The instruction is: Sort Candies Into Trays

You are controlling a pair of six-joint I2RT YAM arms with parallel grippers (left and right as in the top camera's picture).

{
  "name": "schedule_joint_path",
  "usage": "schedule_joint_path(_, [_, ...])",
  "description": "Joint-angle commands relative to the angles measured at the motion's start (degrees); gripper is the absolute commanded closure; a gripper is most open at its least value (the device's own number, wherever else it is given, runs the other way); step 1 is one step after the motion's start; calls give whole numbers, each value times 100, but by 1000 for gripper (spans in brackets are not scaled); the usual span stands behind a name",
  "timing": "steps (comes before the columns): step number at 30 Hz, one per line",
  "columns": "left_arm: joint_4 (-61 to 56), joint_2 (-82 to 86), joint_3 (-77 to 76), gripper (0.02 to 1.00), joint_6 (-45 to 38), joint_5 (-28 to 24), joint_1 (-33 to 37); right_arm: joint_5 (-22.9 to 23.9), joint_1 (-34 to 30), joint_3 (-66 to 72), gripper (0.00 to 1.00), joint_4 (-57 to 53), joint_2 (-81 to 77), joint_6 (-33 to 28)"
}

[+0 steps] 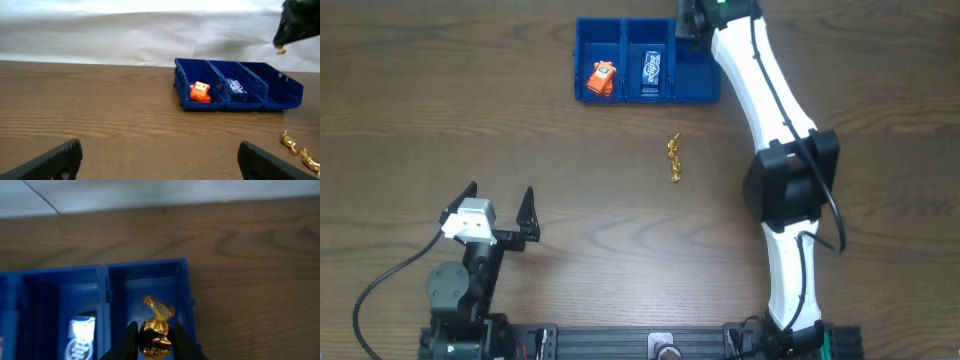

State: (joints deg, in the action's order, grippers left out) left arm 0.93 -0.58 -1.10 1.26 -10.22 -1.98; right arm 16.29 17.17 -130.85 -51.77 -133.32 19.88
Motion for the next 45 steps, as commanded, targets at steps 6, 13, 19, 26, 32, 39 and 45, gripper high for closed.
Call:
schedule_joint_path(6, [249, 37, 83, 23, -44, -122, 24, 66, -44, -39, 864, 391, -323, -90])
schedule_joint_path(13, [249, 37, 83, 20, -44, -122, 24, 87, -59, -35, 864, 345, -323, -90])
schedule_joint_path(19, [249, 37, 83, 20, -44, -122, 24, 258, -59, -35, 573, 264, -323, -92])
schedule_joint_path(26, [249, 37, 83, 20, -44, -122, 24, 256, -57, -35, 3, 247, -323, -114])
schedule_joint_path(32, [249, 37, 83, 23, -44, -122, 24, 247, -2, -39, 3, 70, -254, -111])
schedule_joint_path(39, [249, 37, 83, 20, -44, -122, 24, -389, 433, -39, 3, -1421, 466, 365])
schedule_joint_path(45, [249, 37, 83, 20, -44, -122, 24, -1222, 684, 28, 1, -3193, 678, 588])
